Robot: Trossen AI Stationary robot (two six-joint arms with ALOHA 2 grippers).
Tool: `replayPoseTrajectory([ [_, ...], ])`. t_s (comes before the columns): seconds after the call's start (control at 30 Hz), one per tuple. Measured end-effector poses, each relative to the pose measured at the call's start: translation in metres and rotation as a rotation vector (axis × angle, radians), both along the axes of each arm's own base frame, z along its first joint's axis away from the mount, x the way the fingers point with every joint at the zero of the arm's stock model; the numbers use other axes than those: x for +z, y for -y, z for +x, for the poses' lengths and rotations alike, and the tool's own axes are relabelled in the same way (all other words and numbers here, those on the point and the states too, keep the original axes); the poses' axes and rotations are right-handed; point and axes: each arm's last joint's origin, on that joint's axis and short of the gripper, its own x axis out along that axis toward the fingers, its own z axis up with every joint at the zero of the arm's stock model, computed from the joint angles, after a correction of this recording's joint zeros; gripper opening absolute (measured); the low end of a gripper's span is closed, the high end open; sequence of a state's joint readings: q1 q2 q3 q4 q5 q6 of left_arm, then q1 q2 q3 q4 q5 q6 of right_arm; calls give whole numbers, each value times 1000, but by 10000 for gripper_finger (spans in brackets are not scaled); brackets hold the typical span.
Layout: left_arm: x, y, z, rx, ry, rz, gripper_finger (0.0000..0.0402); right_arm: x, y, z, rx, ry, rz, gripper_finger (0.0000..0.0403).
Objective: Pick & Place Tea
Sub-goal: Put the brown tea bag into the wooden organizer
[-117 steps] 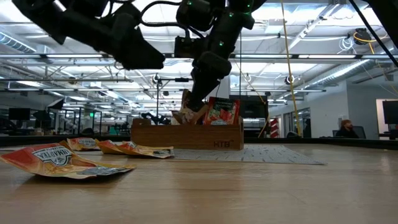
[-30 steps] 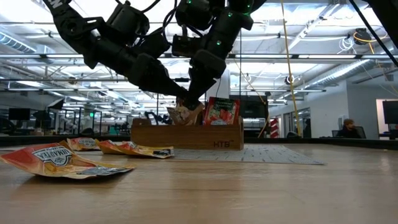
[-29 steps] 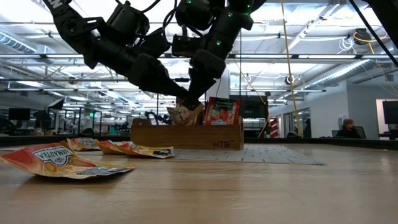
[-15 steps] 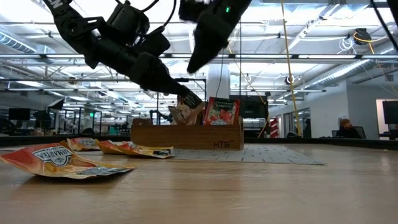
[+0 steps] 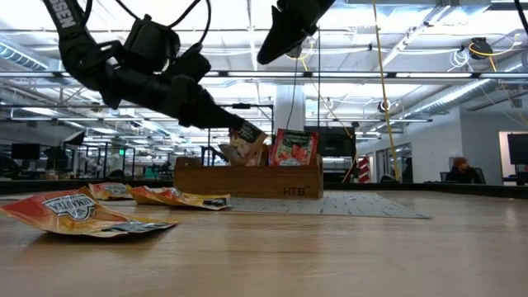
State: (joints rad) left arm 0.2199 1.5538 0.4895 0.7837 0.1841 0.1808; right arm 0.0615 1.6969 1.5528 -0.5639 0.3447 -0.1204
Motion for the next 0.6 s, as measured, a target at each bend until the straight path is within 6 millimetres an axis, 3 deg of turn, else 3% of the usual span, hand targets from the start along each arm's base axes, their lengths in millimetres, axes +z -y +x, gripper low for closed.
replayPoseTrajectory([
  [0.27, -30, -5, 10, 22, 32, -49, 0, -2, 1, -2, 0, 11, -2, 185],
  [0.6, -42, -4, 15, 8, 71, -70, 0, -2, 1, -2, -1, 10, -2, 185],
])
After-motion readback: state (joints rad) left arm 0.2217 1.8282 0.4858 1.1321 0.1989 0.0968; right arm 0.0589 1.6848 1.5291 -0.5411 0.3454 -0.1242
